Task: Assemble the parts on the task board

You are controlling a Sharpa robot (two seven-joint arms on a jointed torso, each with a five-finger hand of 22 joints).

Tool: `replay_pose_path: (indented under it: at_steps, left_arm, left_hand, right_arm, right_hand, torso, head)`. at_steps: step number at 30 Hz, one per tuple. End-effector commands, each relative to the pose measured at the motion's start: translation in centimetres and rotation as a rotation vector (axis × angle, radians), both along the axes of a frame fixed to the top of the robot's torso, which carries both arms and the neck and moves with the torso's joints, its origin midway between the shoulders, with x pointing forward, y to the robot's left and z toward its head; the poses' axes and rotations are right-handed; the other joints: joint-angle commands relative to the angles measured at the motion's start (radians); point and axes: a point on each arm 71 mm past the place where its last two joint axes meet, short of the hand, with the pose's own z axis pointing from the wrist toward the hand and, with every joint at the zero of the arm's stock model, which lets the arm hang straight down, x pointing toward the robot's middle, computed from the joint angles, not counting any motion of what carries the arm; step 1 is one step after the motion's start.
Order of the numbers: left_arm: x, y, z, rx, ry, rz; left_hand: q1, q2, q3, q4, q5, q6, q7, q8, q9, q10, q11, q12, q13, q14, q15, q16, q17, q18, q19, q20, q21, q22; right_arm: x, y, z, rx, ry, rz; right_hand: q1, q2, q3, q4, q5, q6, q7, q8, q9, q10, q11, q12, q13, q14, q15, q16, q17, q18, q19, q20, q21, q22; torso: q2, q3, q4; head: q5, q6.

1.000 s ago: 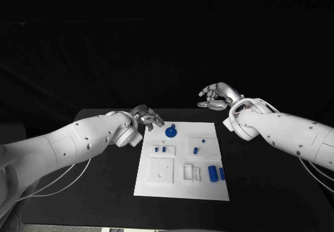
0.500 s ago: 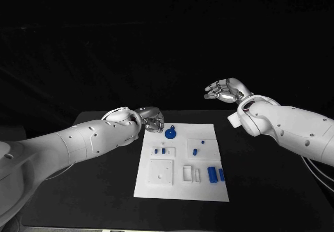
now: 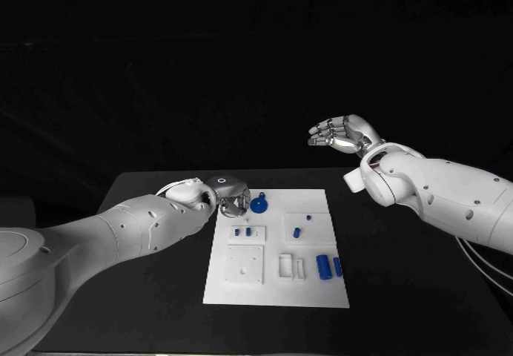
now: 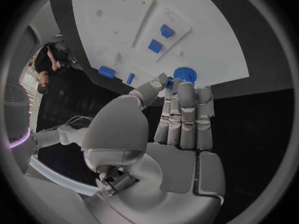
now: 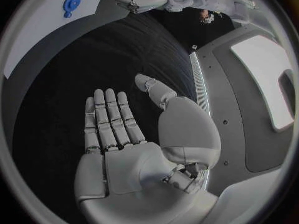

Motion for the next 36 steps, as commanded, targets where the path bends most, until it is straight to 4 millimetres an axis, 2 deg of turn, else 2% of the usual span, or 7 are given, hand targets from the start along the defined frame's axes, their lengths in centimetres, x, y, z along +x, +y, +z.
replay_pose_path:
  at_steps: [1, 5, 11, 14, 36]
  left_arm:
    - [-0.1, -0.7, 0.3, 0.003, -0.036, -0.054]
    - [-0.1, -1.0, -0.2, 0.016, -0.012, -0.053]
    - [-0.2, -0.9, -1.2, 0.042, 0.025, -0.044]
    - [-0.1, -0.4, -1.6, 0.053, 0.035, -0.03]
    - [0.7, 1.1, -2.6, 0.073, 0.053, 0.031]
  left_hand:
    - [0.012, -0.002, 0.007, -0.001, 0.004, 0.006, 0.002, 0.006, 0.002, 0.008, 0.001, 0.003, 0.001, -0.001, -0.009, 0.002, 0.0, 0.043, 0.006, -0.022, 0.004, 0.017]
    - [0.012, -0.002, 0.007, -0.001, 0.004, 0.006, 0.002, 0.006, 0.001, 0.008, 0.001, 0.003, 0.001, -0.001, -0.009, 0.002, 0.0, 0.042, 0.007, -0.022, 0.004, 0.017]
    - [0.012, -0.002, 0.008, 0.0, 0.004, 0.006, 0.002, 0.005, 0.001, 0.008, 0.001, 0.002, 0.0, 0.0, -0.008, 0.001, 0.0, 0.042, 0.007, -0.021, 0.004, 0.017]
    - [0.013, -0.001, 0.008, 0.0, 0.004, 0.005, 0.003, 0.005, 0.0, 0.007, 0.002, 0.001, 0.0, 0.0, -0.008, 0.001, -0.001, 0.042, 0.007, -0.021, 0.004, 0.017]
    - [0.011, 0.001, 0.006, 0.001, 0.004, 0.003, 0.004, 0.002, -0.002, 0.006, 0.003, -0.002, -0.001, 0.004, -0.008, 0.005, 0.0, 0.042, 0.009, -0.021, 0.006, 0.018]
  right_arm:
    - [0.0, 0.2, 0.2, 0.027, -0.005, 0.017]
    - [0.0, 0.4, 0.2, 0.033, -0.004, 0.02]
    - [-0.1, 0.6, 0.2, 0.034, -0.003, 0.024]
    - [-0.1, 0.7, 0.3, 0.035, -0.003, 0.025]
    - [-0.2, 1.3, 0.7, 0.045, -0.006, 0.04]
  right_hand:
    - [-0.001, 0.008, -0.008, 0.0, 0.006, -0.007, 0.001, 0.005, -0.001, 0.006, 0.001, -0.008, -0.003, 0.008, 0.001, -0.008, -0.001, -0.016, -0.005, 0.0, -0.006, 0.002]
    - [-0.002, 0.008, -0.01, 0.0, 0.007, -0.007, 0.001, 0.005, -0.002, 0.009, 0.001, -0.013, -0.006, 0.01, 0.001, -0.013, -0.002, -0.017, -0.005, 0.0, -0.009, 0.002]
    - [-0.002, 0.009, -0.012, 0.0, 0.008, -0.007, 0.001, 0.005, -0.002, 0.012, 0.001, -0.016, -0.008, 0.012, 0.001, -0.016, -0.003, -0.017, -0.005, -0.001, -0.011, 0.003]
    - [-0.002, 0.009, -0.012, 0.0, 0.009, -0.008, 0.001, 0.005, -0.003, 0.013, 0.001, -0.018, -0.009, 0.013, 0.001, -0.018, -0.003, -0.017, -0.005, -0.001, -0.011, 0.003]
    - [-0.001, 0.011, -0.015, 0.0, 0.011, -0.009, 0.002, 0.005, -0.004, 0.018, 0.001, -0.027, -0.013, 0.016, 0.001, -0.026, -0.005, -0.018, -0.004, -0.001, -0.016, 0.005]
  torso:
    - [-0.001, 0.0034, -0.0077]
    - [0.0, 0.0028, -0.0049]
    - [0.0, 0.0017, -0.0066]
    - [0.001, 0.0019, -0.0053]
    - [0.003, 0.0014, -0.0042]
  head:
    - [0.005, -0.002]
    - [0.0, -0.002]
    - [0.0, -0.004]
    - [0.0, -0.005]
    - [-0.006, -0.009]
